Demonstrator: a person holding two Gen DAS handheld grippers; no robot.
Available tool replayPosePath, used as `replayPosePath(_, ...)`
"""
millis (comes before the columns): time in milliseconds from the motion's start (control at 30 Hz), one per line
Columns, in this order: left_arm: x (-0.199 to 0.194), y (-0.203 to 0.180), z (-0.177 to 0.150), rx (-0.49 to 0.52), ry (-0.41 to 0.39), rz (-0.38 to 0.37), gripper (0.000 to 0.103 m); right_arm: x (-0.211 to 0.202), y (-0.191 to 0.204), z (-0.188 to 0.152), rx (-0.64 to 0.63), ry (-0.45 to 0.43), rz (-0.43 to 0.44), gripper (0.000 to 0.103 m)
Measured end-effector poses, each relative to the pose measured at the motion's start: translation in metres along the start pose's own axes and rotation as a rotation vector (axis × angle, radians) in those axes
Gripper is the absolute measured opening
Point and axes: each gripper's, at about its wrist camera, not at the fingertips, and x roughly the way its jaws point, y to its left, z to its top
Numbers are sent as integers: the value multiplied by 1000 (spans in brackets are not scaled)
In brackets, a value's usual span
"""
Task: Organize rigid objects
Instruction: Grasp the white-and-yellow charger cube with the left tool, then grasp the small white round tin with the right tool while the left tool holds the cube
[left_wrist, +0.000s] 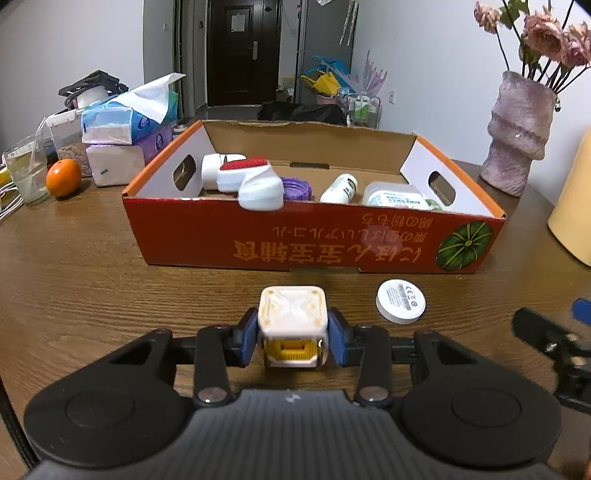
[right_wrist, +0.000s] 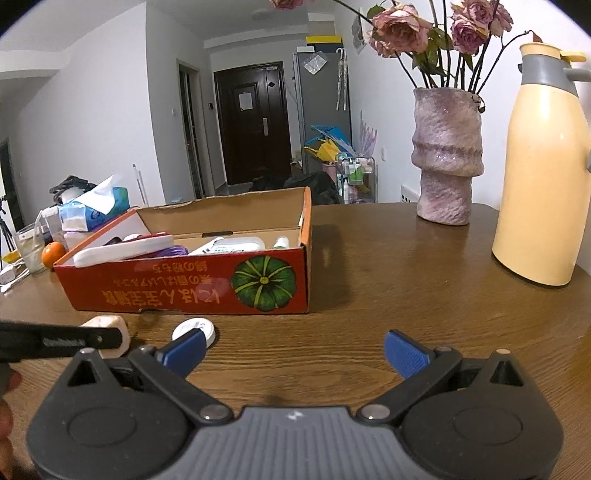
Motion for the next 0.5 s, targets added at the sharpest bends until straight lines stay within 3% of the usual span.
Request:
replayPosePath(300,-6,18,1,0,4,-18,39,10,19,-4,2,26,-9,103)
replayPosePath(500,-19,40,6,-11,-34,-28,39,19,35,-6,-8,43,-9,103)
